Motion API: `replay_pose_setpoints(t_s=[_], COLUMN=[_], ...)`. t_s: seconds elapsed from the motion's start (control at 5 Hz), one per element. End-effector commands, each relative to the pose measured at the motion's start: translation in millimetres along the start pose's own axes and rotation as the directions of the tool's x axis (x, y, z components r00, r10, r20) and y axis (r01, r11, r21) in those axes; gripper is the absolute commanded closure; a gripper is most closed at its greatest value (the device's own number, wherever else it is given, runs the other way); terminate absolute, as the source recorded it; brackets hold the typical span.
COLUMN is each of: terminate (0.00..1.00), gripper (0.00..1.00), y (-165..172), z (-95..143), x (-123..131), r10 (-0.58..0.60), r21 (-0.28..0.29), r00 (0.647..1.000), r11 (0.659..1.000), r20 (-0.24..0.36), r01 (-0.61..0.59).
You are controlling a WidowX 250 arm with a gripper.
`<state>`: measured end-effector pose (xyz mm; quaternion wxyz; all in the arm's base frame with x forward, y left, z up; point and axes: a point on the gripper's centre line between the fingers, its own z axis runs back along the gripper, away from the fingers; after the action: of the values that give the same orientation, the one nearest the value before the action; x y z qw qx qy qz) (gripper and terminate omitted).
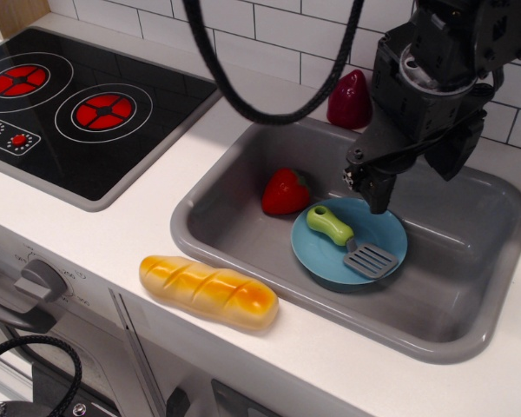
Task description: Take spatula off plate sink
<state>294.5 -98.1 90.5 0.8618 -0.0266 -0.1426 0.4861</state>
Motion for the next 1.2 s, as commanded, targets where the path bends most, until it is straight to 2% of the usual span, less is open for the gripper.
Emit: replay_pose_setpoints(t_s=[0.0, 0.2, 0.4, 0.6, 1.0], terminate=[0.0, 0.0, 0.0, 0.0, 0.0], gripper=[0.0, 0.0, 0.0, 0.0, 0.0], y=[0, 13, 17, 16, 18], z=[0, -11, -33, -50, -72], x=[0, 7, 11, 22, 39], r10=[0.0, 0.105, 0.1, 0.082, 0.158], r21=[0.0, 0.042, 0.057, 0.023, 0.007], r00=[1.0, 0.994, 0.994, 0.993, 0.982], r11=[1.0, 0.993, 0.993, 0.996, 0.987], r20=[0.0, 0.016, 0.043, 0.08, 0.103], r01=[0.0, -0.106, -0.103, -0.084, -0.16])
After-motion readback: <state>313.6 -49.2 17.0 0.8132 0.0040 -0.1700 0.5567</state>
